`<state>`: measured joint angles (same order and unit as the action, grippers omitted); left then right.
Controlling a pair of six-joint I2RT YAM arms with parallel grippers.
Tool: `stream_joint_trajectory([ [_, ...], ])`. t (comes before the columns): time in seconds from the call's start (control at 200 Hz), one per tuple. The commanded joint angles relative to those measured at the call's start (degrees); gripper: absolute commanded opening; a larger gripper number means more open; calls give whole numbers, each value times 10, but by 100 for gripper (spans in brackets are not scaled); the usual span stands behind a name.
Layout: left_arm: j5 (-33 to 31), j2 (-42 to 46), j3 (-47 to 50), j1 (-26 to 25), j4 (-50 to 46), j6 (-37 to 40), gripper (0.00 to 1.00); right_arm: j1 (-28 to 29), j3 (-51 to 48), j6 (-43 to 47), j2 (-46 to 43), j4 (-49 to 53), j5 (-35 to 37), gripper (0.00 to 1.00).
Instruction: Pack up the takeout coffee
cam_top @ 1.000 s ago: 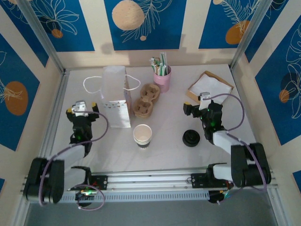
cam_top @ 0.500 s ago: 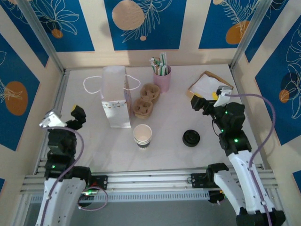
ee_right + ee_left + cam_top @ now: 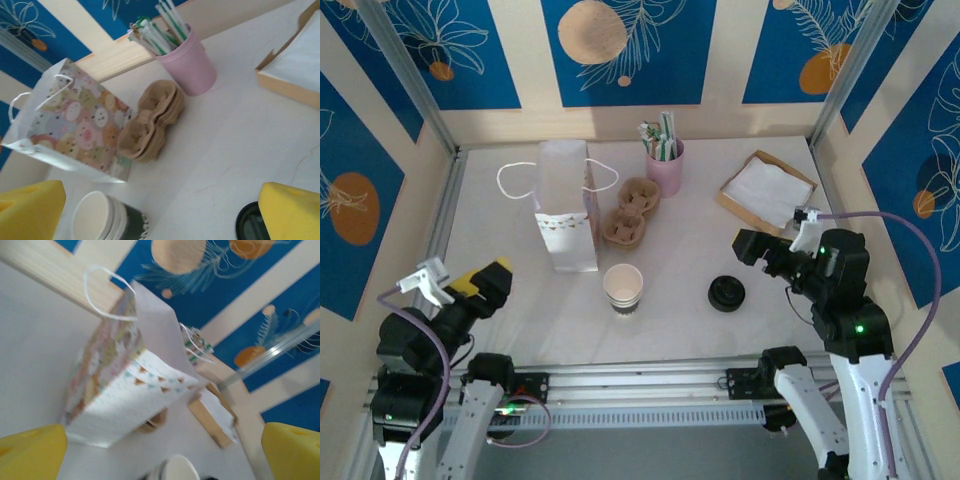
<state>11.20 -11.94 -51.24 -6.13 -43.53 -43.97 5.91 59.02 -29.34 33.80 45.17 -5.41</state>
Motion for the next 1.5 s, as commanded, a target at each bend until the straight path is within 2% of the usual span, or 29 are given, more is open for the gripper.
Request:
stream_joint_trajectory([
  [0.0, 147, -32, 32, -3, -11, -63, 100, -2, 25, -16, 31, 47, -109, 97],
  [0.075, 203, -36, 68, -3, 12, -89, 100, 5, 24, -19, 49, 48, -155, 88],
  [0.185, 216, -29, 83, -4, 1, -89, 100, 32, 26, -18, 74, 59, -163, 75],
  [0.22, 225, -36, 88, -6, -2, -87, 97, 44, 26, -18, 80, 61, -158, 71],
  [0.34, 245, -49, 104, -13, 0, -94, 78, 109, 28, -22, 106, 65, -112, 66],
  [0.58, 258, -54, 136, -26, -20, -91, 56, 297, 59, -26, 205, 79, 30, 63],
  [0.8, 218, -95, 128, -88, -24, -83, 48, 409, 105, -28, 310, 98, 121, 56],
  [0.935, 152, -146, 133, -181, 3, -90, 46, 443, 133, -31, 358, 103, 143, 53],
  [1.05, 88, -177, 145, -265, 38, -109, 43, 458, 153, -33, 394, 109, 153, 46],
  [1.181, 55, -209, 174, -335, 103, -137, 39, 471, 175, -34, 434, 116, 161, 41],
  [1.316, 41, -239, 204, -374, 174, -162, 34, 479, 202, -35, 478, 130, 177, 33],
  [1.496, 42, -263, 222, -380, 234, -178, 33, 490, 231, -36, 530, 149, 194, 32],
])
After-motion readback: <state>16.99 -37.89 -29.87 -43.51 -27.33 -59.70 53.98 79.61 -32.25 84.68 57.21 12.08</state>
